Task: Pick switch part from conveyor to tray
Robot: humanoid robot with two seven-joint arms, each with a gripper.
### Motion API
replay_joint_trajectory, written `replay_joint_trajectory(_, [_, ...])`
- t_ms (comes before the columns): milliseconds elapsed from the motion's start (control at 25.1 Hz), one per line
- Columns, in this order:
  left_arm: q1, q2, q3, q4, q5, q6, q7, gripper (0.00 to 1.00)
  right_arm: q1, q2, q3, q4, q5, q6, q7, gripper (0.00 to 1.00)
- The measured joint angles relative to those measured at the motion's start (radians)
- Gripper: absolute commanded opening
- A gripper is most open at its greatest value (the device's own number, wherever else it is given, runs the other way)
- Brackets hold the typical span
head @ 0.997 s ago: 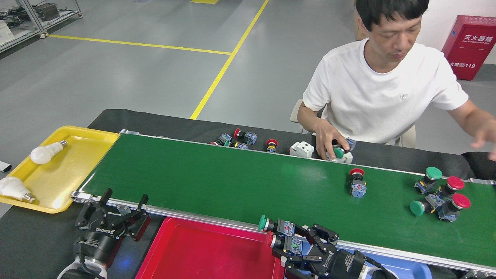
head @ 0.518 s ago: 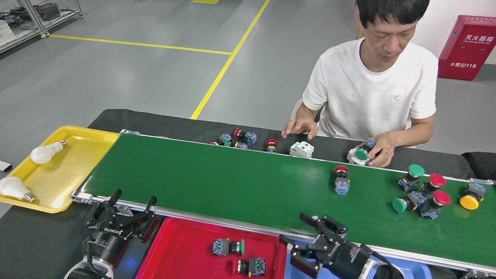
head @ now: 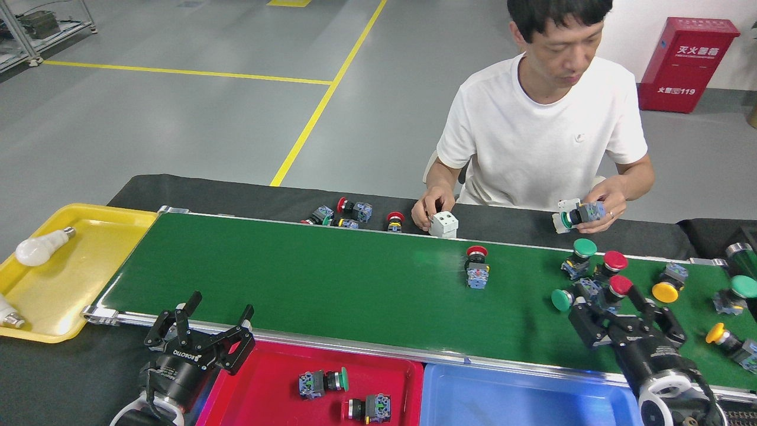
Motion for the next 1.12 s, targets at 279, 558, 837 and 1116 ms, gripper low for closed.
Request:
replay_joint_trajectory(279, [-0.073, -0.101, -0.087, -0.008, -0.012, 0.004, -0.171, 1.00, 0.099, -0.006, 0.000, -0.087, 0.000, 0.014, -0.067, 0.97])
replay_joint_trajectory(558, [-0.204, -0.262, -0.187, 0.087, -0.161, 0.094, -0.274, 1.00, 0.187, -0.034, 0.017, -0.129, 0.000, 0.021, -0.133, 0.97])
replay_joint_trajectory(837, [-0.333, -0.276, -0.314, 0.287, -0.169, 0.239, -0.279, 1.00, 0.179, -0.034, 0.031, -0.129, 0.000, 0.014, -0.140, 0.97])
replay_joint_trajectory(1116, [-0.417, -0.302, -0.334, 0.424, -0.149, 0.260, -0.281, 1.00, 0.024, -0.022, 0.166, -0.124, 0.008, 0.056, -0.107, 0.97])
